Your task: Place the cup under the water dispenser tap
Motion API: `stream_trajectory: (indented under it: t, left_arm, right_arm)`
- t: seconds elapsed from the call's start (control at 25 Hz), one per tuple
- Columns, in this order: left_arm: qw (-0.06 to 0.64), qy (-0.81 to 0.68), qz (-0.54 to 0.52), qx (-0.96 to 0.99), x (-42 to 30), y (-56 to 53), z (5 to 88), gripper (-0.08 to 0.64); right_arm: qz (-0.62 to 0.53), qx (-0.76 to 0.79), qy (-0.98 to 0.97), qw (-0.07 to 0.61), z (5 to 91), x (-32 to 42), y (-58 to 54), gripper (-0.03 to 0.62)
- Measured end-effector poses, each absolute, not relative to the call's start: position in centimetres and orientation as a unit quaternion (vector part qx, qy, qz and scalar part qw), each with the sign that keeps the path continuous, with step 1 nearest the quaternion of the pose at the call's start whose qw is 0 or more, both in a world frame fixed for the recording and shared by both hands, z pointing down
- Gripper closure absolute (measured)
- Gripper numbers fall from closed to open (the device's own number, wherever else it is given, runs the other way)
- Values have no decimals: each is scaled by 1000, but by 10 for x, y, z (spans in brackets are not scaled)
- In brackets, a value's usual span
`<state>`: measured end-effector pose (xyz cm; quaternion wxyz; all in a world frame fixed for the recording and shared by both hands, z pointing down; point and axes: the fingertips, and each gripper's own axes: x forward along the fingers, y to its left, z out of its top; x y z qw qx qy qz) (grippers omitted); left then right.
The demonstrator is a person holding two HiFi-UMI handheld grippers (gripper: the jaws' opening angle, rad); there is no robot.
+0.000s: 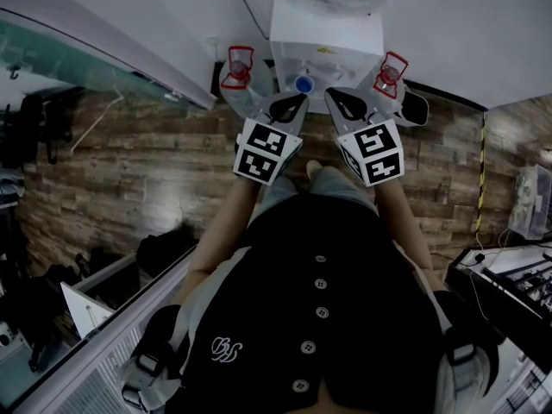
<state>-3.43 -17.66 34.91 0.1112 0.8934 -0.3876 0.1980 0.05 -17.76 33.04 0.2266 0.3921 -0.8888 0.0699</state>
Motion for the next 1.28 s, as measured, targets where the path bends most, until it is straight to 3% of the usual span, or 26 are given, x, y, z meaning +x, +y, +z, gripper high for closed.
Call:
stream_trajectory:
  t: [1.28]
  left_arm:
    - [189,-385,197,881,-33,-169,378,555]
  right_arm:
    - [97,354,-897,245,356,0,-174,594]
